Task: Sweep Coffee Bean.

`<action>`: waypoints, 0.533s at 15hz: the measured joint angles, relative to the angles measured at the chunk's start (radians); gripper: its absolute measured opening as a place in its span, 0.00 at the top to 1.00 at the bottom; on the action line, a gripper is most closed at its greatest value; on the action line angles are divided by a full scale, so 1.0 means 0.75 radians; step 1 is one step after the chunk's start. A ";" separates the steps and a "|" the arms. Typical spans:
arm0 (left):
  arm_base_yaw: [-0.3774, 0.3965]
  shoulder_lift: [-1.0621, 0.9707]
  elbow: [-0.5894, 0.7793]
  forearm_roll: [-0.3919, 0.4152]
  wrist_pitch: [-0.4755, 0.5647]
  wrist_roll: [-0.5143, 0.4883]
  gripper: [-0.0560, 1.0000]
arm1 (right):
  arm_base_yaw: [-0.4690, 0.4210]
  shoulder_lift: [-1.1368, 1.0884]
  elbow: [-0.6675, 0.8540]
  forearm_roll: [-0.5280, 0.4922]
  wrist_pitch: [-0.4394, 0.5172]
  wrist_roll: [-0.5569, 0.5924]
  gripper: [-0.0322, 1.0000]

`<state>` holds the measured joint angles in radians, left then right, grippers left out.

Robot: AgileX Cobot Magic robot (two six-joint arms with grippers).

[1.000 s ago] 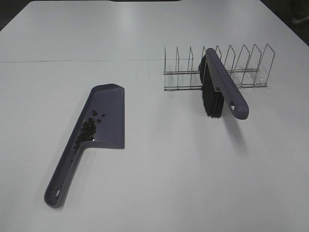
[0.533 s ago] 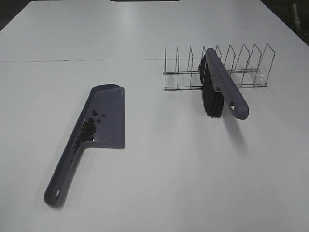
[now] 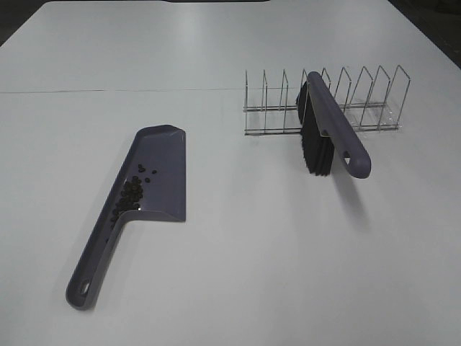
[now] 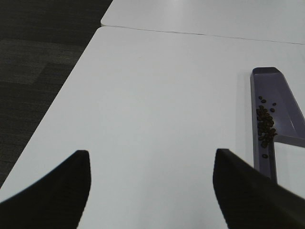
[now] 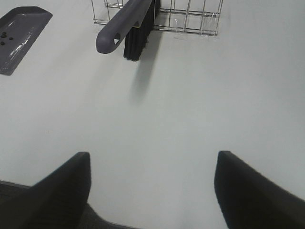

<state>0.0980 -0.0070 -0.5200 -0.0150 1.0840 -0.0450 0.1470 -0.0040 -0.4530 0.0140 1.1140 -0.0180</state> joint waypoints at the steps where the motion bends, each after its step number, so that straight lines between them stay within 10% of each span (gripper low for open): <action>1: -0.035 0.000 0.000 0.000 0.000 0.000 0.32 | 0.000 0.000 0.000 0.000 0.000 0.000 0.36; 8: -0.117 0.000 0.000 0.000 0.000 0.000 0.32 | 0.004 0.000 0.000 0.000 -0.001 0.000 0.36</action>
<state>0.0100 -0.0070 -0.5200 -0.0150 1.0840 -0.0450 0.1500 -0.0040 -0.4530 0.0140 1.1130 -0.0180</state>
